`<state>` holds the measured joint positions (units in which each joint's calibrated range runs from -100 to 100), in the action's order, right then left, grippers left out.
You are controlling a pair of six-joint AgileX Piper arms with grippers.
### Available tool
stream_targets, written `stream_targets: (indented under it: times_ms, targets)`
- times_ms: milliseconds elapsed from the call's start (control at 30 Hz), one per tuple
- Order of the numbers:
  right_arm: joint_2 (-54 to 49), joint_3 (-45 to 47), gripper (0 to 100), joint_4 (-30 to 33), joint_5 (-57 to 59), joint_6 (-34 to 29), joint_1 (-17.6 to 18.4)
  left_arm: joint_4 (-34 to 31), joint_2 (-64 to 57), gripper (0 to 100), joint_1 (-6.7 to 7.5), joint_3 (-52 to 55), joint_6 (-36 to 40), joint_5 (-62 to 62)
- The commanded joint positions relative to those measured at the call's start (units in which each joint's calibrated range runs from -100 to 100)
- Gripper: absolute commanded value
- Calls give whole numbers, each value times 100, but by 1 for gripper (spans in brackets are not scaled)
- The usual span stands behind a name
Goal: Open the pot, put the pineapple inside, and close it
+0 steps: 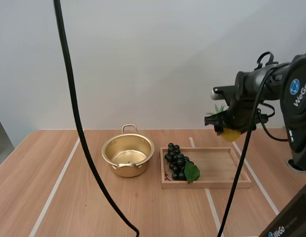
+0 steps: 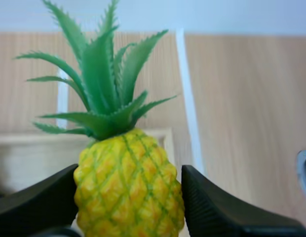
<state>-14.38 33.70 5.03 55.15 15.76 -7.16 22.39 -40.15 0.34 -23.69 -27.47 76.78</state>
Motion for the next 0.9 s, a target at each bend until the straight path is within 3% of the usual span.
stream_targets:
  times_ms: [0, 133, 467, 700, 867]
  targets:
    - [-354, -665, 0, -49, 465, 50, -14, 112, -48, 0, 5, -447, 237, -836]
    - [-619, -1432, 0, -536, 914, 572, -14, 123, -48, 0, 5, -825, 319, -1229]
    - [-811, -3581, 0, -3065, 2962, 1916, 71, 112, 23, 0, 5, -1178, 319, -1450]
    - [-653, -3798, 0, -3208, 3323, 2149, 989, 99, 91, 0, 5, -1321, 319, -1277]
    - [-129, -3798, 0, -2664, 3724, 2088, 1697, 48, 78, 0, 5, -1321, 319, -970]
